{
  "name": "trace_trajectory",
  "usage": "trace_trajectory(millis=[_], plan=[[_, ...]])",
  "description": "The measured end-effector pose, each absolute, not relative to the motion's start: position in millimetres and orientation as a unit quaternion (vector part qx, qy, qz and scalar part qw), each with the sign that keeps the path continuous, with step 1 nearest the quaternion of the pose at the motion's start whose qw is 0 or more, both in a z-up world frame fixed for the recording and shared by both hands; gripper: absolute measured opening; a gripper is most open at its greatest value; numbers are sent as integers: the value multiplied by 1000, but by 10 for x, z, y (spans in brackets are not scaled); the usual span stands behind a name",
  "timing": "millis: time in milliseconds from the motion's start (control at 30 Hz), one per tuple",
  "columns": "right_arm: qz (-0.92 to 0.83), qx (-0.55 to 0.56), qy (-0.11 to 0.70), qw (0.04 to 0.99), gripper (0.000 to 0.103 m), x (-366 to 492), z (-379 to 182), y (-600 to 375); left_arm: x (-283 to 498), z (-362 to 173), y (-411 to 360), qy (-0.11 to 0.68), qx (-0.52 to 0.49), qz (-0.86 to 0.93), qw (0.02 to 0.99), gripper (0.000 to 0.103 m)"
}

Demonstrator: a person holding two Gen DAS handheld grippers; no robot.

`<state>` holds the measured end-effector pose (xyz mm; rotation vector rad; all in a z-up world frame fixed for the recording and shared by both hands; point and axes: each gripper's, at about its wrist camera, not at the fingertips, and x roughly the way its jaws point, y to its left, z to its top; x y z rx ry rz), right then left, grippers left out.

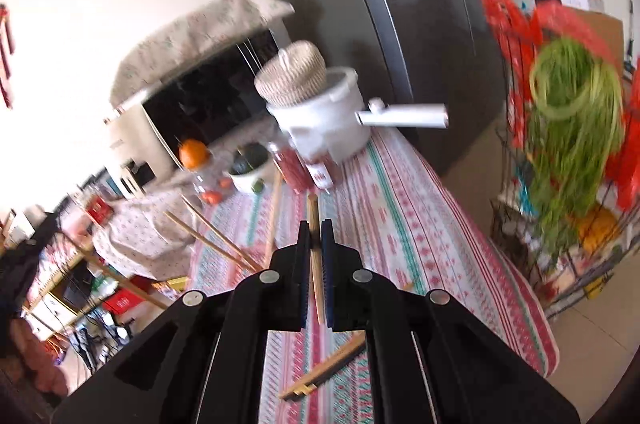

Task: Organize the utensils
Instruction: 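Insert both held chopsticks into the pink holder and open both tools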

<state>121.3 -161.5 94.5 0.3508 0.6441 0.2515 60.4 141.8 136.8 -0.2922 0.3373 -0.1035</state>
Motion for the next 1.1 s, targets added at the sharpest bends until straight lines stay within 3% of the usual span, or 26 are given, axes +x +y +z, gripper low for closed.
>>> trace_trajectory(millis=[400,433,500,833,1100], plan=[[149,180,283,930,6,1573,1365,-1346,1349,1339,1322,179,-121,1,976,5],[152,181,284,929,6,1610,1356,-1303,1420,1277,1321,185,-118,6,976,7],[155,181,283,929,6,1663,1331,-1215,1494,1166,1341,198,-117,3,973,23],[163,158,283,932,6,1756,1283,-883,1031,846,1790,214,-207,14,955,27],[157,136,295,933,6,1939,1171,-569,1074,687,1916,237,-222,15,946,28]])
